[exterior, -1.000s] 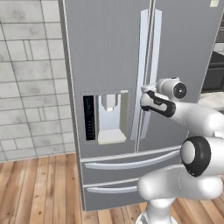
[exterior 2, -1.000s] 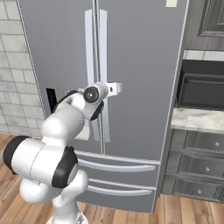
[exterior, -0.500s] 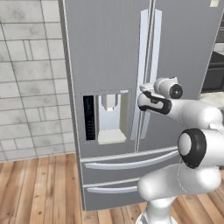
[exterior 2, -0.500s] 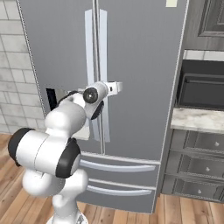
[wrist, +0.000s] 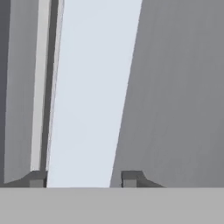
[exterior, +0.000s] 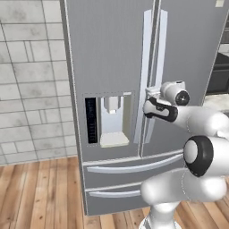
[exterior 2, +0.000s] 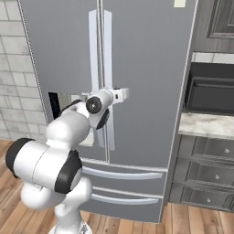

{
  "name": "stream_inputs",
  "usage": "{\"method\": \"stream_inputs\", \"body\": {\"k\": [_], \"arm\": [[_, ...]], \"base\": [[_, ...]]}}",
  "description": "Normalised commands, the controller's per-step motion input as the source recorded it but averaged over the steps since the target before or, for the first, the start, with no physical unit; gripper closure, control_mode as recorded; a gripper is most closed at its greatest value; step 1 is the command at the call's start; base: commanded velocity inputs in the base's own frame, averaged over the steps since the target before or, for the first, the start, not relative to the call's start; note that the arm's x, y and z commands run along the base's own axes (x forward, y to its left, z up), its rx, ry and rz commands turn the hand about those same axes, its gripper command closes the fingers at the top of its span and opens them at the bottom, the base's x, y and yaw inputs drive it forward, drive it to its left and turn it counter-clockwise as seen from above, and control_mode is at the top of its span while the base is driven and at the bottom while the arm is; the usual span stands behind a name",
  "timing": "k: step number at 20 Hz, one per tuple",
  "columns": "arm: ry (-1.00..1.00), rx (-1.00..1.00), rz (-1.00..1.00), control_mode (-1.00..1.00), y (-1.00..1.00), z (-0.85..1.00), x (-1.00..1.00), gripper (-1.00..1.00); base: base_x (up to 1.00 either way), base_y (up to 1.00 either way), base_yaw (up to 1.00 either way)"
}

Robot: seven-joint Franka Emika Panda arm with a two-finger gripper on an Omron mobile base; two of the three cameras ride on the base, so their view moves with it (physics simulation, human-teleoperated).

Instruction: Take the lemon wedge from the fridge and place it on the plate with fish on the dining counter.

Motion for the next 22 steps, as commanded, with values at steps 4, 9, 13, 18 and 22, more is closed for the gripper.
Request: {"method": "stream_inputs", "body": {"k": [4, 9, 13, 18, 22], "arm": [[0.0, 0.13, -0.33, -1.0, -1.0, 0.04, -0.96, 1.0], [0.08, 0.18, -0.41, -1.0, -1.0, 0.12, -0.89, 1.0], [0.16, 0.24, -0.45, -1.0, -1.0, 0.24, -0.75, 1.0], [0.13, 0.26, -0.42, -1.0, -1.0, 0.29, -0.73, 1.0], [0.09, 0.23, -0.39, -1.0, -1.0, 0.13, -0.77, -1.0]], "base": [[0.0, 0.0, 0.0], [0.0, 0.0, 0.0], [0.0, 0.0, 0.0], [0.0, 0.0, 0.0], [0.0, 0.0, 0.0]]}}
